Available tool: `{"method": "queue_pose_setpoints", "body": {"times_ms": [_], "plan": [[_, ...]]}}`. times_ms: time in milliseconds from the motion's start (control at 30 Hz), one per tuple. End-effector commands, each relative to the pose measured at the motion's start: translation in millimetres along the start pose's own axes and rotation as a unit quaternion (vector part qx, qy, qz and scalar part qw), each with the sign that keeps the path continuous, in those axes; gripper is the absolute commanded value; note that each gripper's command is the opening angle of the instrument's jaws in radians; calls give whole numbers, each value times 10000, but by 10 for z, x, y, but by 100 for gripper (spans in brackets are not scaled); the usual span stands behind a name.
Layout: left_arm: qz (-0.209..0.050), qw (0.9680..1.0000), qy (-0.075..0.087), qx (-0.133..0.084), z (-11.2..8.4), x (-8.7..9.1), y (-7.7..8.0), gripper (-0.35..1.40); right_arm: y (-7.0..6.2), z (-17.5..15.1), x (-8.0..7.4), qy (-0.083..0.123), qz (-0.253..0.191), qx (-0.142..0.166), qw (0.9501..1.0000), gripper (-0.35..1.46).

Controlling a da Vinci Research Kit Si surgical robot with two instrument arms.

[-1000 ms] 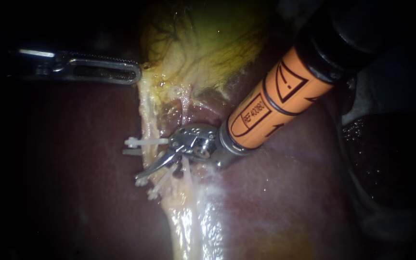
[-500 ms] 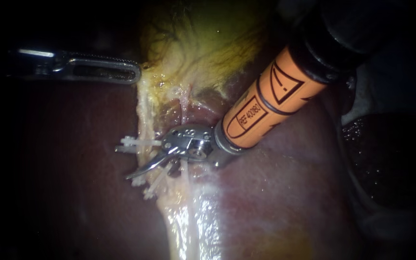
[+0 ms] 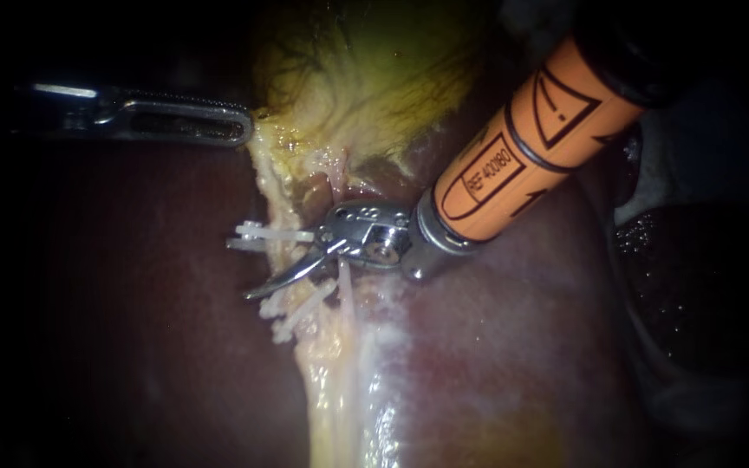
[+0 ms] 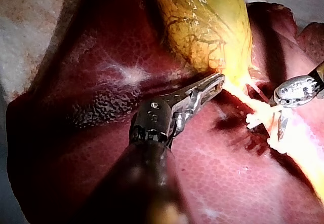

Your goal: Go to the cutting position left tube

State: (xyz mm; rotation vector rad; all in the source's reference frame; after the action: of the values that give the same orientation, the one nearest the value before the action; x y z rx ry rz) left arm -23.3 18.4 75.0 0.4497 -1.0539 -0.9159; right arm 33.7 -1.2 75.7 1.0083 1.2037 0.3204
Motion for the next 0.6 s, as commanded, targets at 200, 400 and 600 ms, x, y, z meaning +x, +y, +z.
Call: {"method": "queue_pose_setpoints", "body": {"times_ms": [200, 400, 600], "plan": [[3, 10000, 0, 1, 0, 0, 0, -35, -6, -12, -3, -612, 567, 340, 9959, 97], [5, 10000, -4, -5, 2, 1, 0, -35, -8, -31, -3, -1030, 974, 467, 9888, 92], [6, 10000, -4, -7, 3, 2, 0, -35, -6, -38, -2, -1074, 1128, 517, 9864, 88]]}}
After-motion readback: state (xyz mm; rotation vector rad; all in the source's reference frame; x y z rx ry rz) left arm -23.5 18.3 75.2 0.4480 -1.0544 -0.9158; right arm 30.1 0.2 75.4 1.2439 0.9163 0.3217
